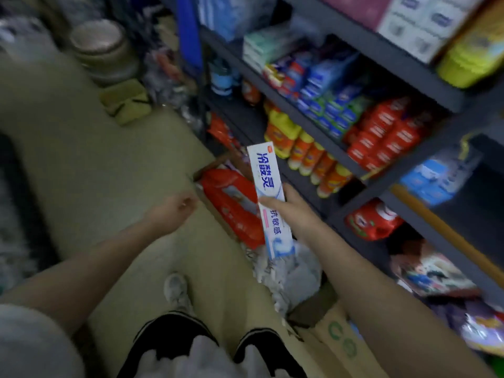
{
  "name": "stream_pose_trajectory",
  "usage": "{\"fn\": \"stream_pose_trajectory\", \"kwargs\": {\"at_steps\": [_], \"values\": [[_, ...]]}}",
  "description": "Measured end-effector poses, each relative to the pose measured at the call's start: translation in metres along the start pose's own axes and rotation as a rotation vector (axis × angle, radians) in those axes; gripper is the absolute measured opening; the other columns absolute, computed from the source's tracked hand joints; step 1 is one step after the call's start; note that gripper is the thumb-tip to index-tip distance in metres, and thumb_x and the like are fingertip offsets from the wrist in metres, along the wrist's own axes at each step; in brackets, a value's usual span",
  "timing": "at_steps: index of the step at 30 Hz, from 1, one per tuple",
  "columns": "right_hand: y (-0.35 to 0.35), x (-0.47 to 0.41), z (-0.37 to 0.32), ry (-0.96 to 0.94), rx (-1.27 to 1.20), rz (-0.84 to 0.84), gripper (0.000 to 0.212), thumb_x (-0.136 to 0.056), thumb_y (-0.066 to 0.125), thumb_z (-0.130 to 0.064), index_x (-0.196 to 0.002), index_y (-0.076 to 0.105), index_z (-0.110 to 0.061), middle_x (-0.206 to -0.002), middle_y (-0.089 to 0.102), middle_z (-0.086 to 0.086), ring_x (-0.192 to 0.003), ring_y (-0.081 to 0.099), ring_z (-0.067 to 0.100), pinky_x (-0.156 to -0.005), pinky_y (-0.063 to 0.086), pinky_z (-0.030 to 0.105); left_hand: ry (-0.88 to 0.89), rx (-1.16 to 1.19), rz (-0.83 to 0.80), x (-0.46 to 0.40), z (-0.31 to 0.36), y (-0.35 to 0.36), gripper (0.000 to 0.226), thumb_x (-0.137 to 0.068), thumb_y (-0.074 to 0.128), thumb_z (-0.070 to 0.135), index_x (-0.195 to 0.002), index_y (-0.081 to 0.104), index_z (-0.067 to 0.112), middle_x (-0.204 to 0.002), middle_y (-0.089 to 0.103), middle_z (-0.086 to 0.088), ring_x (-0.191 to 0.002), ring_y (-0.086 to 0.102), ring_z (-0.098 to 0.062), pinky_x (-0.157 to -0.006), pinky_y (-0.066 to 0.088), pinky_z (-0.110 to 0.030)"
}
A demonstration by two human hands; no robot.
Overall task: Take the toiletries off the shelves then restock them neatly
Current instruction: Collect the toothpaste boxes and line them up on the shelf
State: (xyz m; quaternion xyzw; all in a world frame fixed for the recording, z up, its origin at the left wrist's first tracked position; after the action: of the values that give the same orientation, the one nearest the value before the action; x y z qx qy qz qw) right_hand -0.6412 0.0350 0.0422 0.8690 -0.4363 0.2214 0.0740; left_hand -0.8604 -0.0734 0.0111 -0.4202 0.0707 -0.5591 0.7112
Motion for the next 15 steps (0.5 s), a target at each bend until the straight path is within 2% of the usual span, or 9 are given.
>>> {"fn": "stream_pose_trajectory", "kwargs": {"at_steps": [1, 3, 6, 9, 11, 13, 15], "values": [[0.026, -0.017, -0.023, -0.043, 0.026, -0.032, 0.019, -0.087, 0.064, -0.012, -0.098, 0.057, -0.025, -0.099, 0.067, -0.003, -0.084, 0.064, 0.013, -0.082, 0.051, 0.032, -0.03, -0.077, 0.055, -0.005, -0.024, -0.027, 0.02, -0.092, 0.051, 0.012, -0.11, 0.061, 0.012, -0.101, 0.065, -0.009, -0.09, 0.063, -0.023, -0.082, 0.049, -0.034], [0.079, -0.056, -0.056, -0.101, 0.031, -0.098, 0.016, -0.088, 0.062, -0.013, -0.096, 0.06, -0.028, -0.094, 0.068, -0.003, -0.081, 0.064, 0.013, -0.079, 0.051, 0.031, -0.065, -0.157, 0.121, -0.015, -0.066, -0.077, 0.024, -0.093, 0.05, 0.013, -0.114, 0.061, 0.01, -0.104, 0.067, -0.01, -0.093, 0.063, -0.027, -0.084, 0.049, -0.035], [0.15, -0.116, -0.085, -0.059, -0.023, -0.136, 0.014, -0.092, 0.055, -0.011, -0.086, 0.058, -0.023, -0.076, 0.065, 0.001, -0.057, 0.059, 0.01, -0.058, 0.049, 0.023, -0.126, -0.215, 0.134, -0.033, -0.116, -0.144, 0.025, -0.094, 0.049, 0.015, -0.116, 0.06, 0.01, -0.108, 0.067, -0.009, -0.097, 0.062, -0.026, -0.079, 0.046, -0.029], [0.204, -0.17, -0.101, -0.014, -0.02, -0.156, 0.013, -0.094, 0.048, -0.007, -0.093, 0.057, -0.016, -0.06, 0.066, -0.008, -0.047, 0.059, 0.002, -0.047, 0.046, 0.014, -0.132, -0.244, 0.165, -0.06, -0.147, -0.208, 0.026, -0.095, 0.048, 0.015, -0.118, 0.06, 0.01, -0.111, 0.066, -0.009, -0.101, 0.061, -0.025, -0.081, 0.044, -0.027], [0.23, -0.204, -0.109, 0.01, 0.018, -0.144, 0.015, -0.094, 0.05, -0.008, -0.107, 0.056, -0.013, -0.079, 0.069, -0.001, -0.059, 0.063, 0.006, -0.052, 0.05, 0.015, -0.104, -0.193, 0.203, -0.082, -0.155, -0.246, 0.026, -0.095, 0.046, 0.014, -0.118, 0.06, 0.008, -0.109, 0.066, -0.011, -0.099, 0.061, -0.026, -0.081, 0.044, -0.027], [0.246, -0.238, -0.115, 0.024, 0.064, -0.083, 0.018, -0.093, 0.055, -0.015, -0.111, 0.055, -0.011, -0.097, 0.065, 0.006, -0.076, 0.064, 0.016, -0.063, 0.054, 0.021, -0.066, -0.103, 0.242, -0.106, -0.155, -0.28, 0.026, -0.096, 0.045, 0.014, -0.116, 0.06, 0.009, -0.101, 0.067, -0.006, -0.091, 0.062, -0.022, -0.079, 0.047, -0.027], [0.258, -0.279, -0.123, 0.018, 0.166, -0.044, 0.035, -0.085, 0.064, -0.037, -0.107, 0.057, -0.011, -0.102, 0.068, 0.008, -0.086, 0.066, 0.022, -0.078, 0.056, 0.036, -0.015, -0.059, 0.267, -0.136, -0.153, -0.312, 0.025, -0.096, 0.044, 0.014, -0.115, 0.06, 0.011, -0.093, 0.063, 0.001, -0.087, 0.061, -0.016, -0.074, 0.044, -0.023]]}}
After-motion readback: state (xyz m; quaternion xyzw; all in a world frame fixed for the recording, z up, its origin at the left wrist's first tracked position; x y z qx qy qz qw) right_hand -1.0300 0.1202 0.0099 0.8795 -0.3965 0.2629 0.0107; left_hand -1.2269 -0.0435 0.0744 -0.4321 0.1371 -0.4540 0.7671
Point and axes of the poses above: each hand's wrist, its own x-axis away from the middle knuckle, its own y-axis out of the palm, z = x × y, the point moved 6 cm from there along -x, towards the middle knuckle
